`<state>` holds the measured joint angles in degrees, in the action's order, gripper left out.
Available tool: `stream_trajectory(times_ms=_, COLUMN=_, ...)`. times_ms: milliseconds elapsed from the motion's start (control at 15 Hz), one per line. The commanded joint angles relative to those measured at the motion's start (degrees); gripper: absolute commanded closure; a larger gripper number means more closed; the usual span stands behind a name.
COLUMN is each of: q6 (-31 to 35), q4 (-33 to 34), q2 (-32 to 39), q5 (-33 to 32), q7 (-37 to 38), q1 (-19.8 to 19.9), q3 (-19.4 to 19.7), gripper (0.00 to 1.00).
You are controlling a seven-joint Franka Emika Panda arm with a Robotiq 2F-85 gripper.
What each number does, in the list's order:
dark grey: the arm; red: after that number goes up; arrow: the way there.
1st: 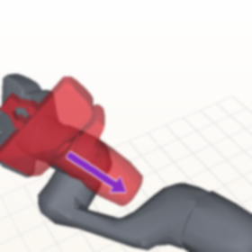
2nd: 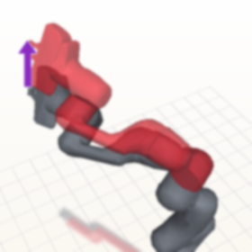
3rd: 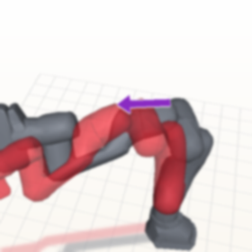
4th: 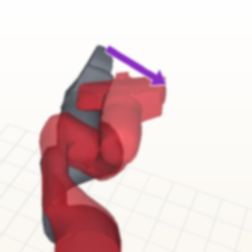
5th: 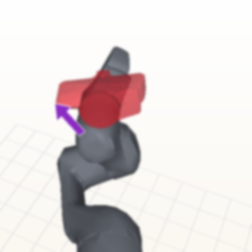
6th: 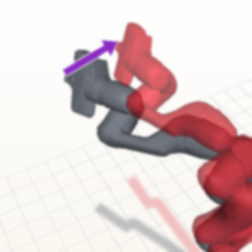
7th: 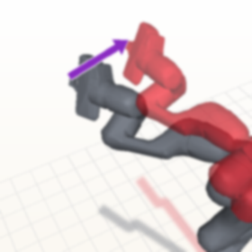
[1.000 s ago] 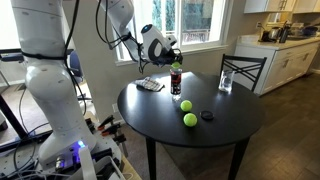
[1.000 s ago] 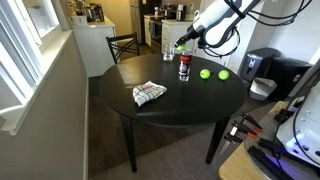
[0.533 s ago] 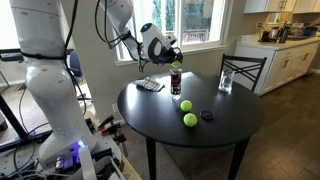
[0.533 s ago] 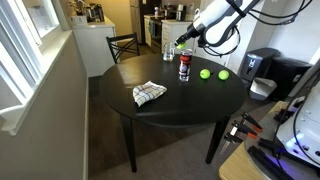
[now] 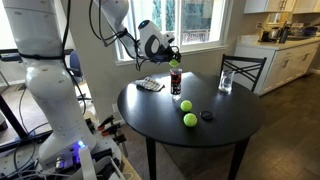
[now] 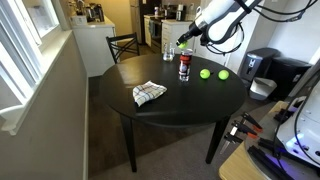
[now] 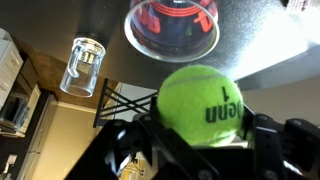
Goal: Place one tennis ball inside the canister
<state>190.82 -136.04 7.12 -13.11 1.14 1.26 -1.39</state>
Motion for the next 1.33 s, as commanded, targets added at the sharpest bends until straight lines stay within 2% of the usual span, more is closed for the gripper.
stream_trajectory(times_ms=0, q6=-8.0, q4=-2.1, q2=-5.0, q5=3.0, q7=-2.2, q1=0.2, q3=1.5, gripper=0.57)
stream_trajectory(times_ms=67, q6=-9.5, q4=-1.9, q2=-5.5, q5=0.2, q7=0.6, q1=-0.8, q3=3.4, gripper=0.57)
stream_trajectory(times_ms=333, q6=-11.4, q4=-1.1, q2=-6.2, q5=-2.3, q7=2.2, q1=-0.6, q3=4.9, gripper=0.57)
stream_trajectory(times_ms=800, q6=-10.1, q4=-0.5, q2=-4.5, q5=-4.8, q7=3.6, q1=-1.2, q3=4.7, gripper=0.57)
stream_trajectory(times_ms=1267, q6=-9.0, q4=-0.4, q2=-2.9, q5=-4.3, q7=3.1, q1=-2.7, q3=4.8, gripper=0.57)
